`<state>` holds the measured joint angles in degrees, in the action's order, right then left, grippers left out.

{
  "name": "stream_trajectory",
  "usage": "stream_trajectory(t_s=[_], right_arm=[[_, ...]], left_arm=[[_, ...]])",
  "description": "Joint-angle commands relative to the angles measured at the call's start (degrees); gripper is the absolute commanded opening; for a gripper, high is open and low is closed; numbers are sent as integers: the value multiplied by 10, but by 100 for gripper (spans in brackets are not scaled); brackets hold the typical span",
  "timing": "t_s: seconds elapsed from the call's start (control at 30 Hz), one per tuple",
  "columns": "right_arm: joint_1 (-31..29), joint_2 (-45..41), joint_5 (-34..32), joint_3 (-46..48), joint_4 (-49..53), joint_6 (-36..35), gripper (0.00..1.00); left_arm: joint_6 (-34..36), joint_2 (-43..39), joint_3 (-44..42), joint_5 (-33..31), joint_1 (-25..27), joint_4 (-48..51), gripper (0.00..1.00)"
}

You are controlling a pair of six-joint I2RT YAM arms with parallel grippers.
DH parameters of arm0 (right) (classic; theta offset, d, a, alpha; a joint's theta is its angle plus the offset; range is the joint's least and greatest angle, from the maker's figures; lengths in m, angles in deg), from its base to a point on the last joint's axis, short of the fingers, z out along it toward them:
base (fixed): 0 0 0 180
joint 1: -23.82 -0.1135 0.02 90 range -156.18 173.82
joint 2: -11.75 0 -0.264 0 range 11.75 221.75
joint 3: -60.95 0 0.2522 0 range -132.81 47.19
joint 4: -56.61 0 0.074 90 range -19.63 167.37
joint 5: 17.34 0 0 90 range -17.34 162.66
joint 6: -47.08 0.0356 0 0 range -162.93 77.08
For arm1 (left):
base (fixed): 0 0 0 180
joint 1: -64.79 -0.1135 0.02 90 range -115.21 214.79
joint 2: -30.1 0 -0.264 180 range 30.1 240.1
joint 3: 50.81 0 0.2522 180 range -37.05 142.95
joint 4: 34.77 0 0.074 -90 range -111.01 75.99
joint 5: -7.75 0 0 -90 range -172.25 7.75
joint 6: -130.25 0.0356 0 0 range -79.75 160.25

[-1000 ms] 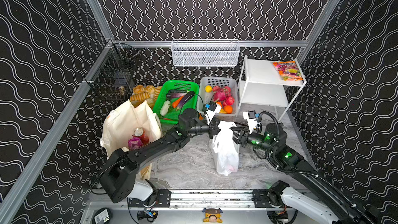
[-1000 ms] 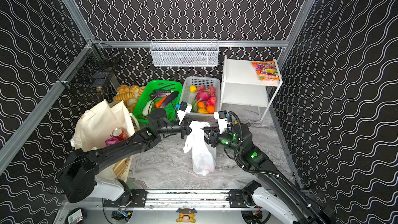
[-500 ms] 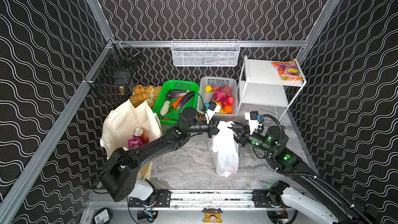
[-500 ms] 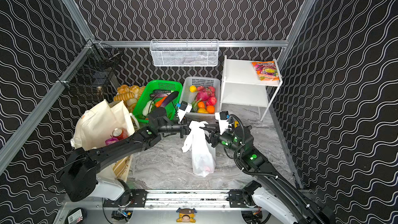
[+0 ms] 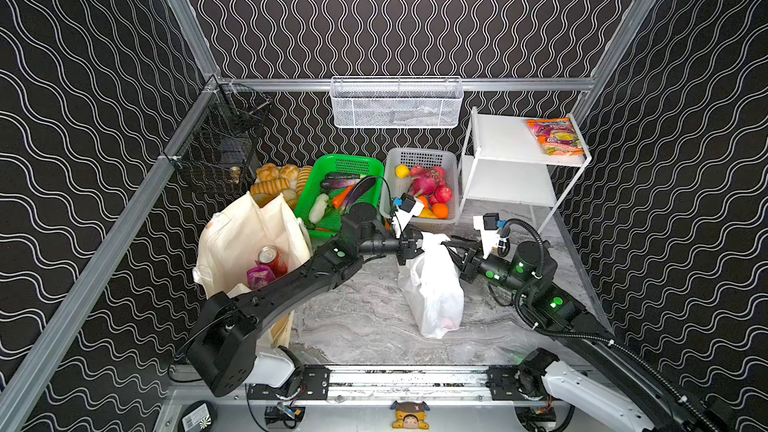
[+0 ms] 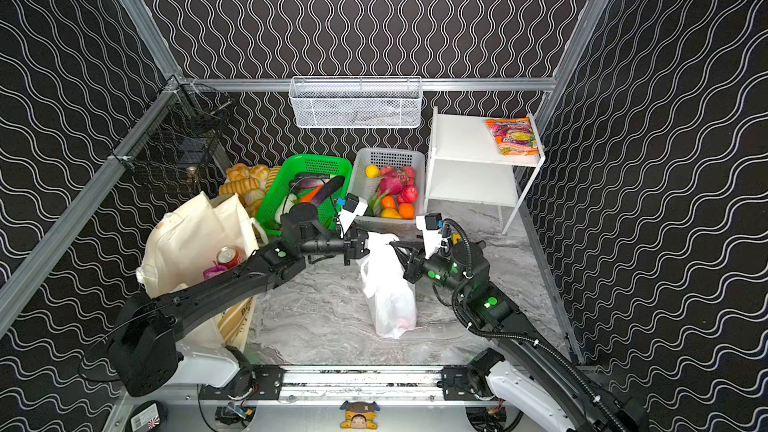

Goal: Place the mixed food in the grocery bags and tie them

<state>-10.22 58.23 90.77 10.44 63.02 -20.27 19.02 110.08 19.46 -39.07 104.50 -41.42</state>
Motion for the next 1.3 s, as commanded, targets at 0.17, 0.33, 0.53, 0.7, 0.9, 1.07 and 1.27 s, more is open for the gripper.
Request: stream_trajectory(t_s=[0.17, 0.33, 0.53, 0.7, 0.9, 1.07, 1.27], right_arm=[[1, 1, -45, -6, 30, -41, 0], [1, 5, -49, -7, 29, -46, 0], [0, 13, -45, -14, 28, -56, 0], [1, 15, -46, -16, 27, -64, 0], [0, 16, -43, -13, 16, -70, 0], [1, 22, -29, -23, 23, -77, 0], [1, 2, -29, -15, 30, -81, 0]], left_arm=[[43, -7, 27, 17, -14, 107, 47], [66, -38, 33, -8, -35, 206, 65], [27, -77, 58, -17, -36, 257, 77], [-75, -57, 136, -14, -29, 320, 82], [-150, 16, 246, -44, 17, 454, 86], [-136, 67, 305, -65, 57, 493, 79], [-128, 82, 297, -126, 58, 503, 41]])
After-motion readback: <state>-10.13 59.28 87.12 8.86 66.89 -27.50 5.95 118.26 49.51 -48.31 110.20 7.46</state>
